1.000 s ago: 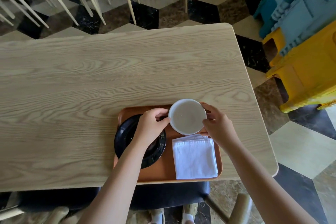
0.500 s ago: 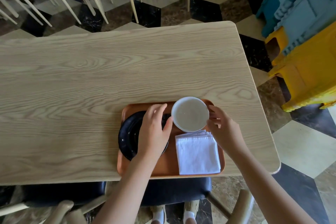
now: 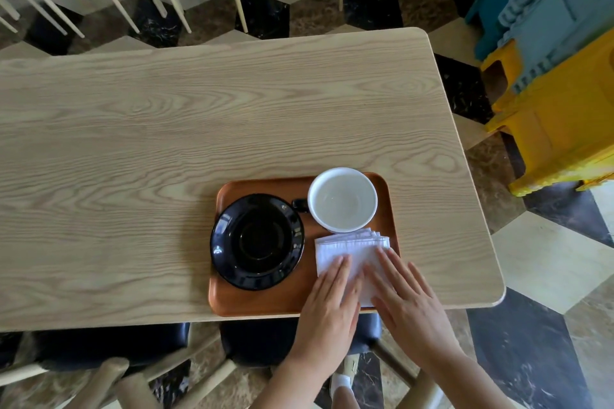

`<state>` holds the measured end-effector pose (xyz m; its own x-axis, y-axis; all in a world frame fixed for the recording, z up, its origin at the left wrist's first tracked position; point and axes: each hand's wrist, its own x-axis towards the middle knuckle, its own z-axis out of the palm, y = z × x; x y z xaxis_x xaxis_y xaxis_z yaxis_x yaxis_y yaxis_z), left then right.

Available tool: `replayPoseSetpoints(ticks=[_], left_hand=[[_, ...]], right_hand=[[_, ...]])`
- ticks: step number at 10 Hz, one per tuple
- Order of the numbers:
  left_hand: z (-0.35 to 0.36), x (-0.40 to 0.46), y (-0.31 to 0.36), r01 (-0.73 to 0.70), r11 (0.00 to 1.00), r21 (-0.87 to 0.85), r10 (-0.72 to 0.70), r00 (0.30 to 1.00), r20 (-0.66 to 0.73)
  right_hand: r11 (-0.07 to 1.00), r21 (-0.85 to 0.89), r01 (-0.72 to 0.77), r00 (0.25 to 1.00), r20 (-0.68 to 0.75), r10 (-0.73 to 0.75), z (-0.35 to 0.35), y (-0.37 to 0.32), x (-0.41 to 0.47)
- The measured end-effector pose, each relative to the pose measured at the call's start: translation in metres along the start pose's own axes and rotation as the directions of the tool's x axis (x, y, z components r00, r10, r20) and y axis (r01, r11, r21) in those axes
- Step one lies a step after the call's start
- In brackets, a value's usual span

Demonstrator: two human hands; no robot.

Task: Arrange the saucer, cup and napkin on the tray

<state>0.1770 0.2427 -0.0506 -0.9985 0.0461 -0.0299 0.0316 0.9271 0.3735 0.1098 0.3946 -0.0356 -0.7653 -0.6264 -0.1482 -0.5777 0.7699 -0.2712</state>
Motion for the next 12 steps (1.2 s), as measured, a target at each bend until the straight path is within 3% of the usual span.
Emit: replayPoseSetpoints(ticks=[3, 9, 12], left_hand=[[-0.009, -0.001, -0.013, 0.003, 1.000, 0.028, -0.005, 0.998, 0.055], [-0.015, -0.003, -0.025, 0.023, 0.995, -0.097, -0.025, 1.000, -0.012], [-0.038, 0.000, -0.020, -0.020, 0.999, -0.040, 0.021, 0.999, 0.029]], right_hand=[[0.999, -0.019, -0.049, 0.999, 0.012, 0.049, 0.002, -0.016, 0.004], [1.000, 0.015, -0.014, 0.999, -0.038, 0.015, 0.008, -0.029, 0.007], [0.998, -0.015, -0.054, 0.998, 0.037, 0.055, -0.014, -0.033, 0.007]])
